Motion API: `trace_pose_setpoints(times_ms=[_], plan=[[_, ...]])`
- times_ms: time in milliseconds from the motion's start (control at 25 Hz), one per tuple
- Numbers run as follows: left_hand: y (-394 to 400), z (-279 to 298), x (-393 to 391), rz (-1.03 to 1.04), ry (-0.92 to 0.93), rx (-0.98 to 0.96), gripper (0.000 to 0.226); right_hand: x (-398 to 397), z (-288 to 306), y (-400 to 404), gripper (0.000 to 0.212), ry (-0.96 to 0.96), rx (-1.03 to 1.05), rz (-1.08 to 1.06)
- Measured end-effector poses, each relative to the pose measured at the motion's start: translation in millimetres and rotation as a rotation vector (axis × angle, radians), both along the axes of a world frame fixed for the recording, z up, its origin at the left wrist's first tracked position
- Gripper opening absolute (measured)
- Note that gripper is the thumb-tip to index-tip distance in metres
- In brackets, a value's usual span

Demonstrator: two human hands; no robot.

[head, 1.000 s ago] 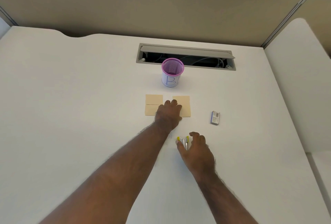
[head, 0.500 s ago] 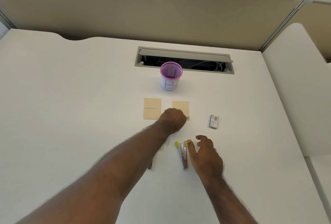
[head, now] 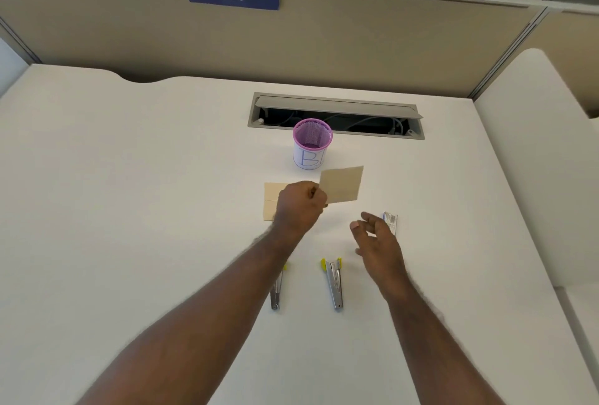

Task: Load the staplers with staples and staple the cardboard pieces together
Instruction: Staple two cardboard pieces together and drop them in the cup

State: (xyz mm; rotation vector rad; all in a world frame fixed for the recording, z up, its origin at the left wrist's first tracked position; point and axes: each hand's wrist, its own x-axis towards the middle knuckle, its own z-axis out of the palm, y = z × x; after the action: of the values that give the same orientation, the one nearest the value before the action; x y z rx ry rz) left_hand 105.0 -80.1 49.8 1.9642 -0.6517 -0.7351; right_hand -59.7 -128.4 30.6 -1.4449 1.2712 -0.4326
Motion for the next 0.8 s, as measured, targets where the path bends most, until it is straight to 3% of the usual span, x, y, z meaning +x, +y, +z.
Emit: trace_pose_setpoints(times_ms=[80,120,240,400,600,800], plan=[[14,11,-11,0.17,0.518,-0.232,0.02,9,8,-6,0.045,-0.286,0.271,-0.044],[22,15,-16,0.211,0.677,-0.298,0.018,12,12,-8,0.042,-0.391,0.345,-0.046],[38,21,-31,0.202,0.882,-0.357,0.014,24,21,-6,0.019,-0.533,0.291,-0.03],[53,29,-27,0.102,0.718,-0.231,0.011,30,39,-5,0.013,-0.515,0.176,-0.034],[56,49,-3,-0.021,0.572,-0.282,0.024,23,55,-8,0.014,-0.304,0.073,0.139],[57,56,-5,-0.075,0.508,-0.251,0.017,14,67,-11,0.021,-0.312,0.082,0.271]])
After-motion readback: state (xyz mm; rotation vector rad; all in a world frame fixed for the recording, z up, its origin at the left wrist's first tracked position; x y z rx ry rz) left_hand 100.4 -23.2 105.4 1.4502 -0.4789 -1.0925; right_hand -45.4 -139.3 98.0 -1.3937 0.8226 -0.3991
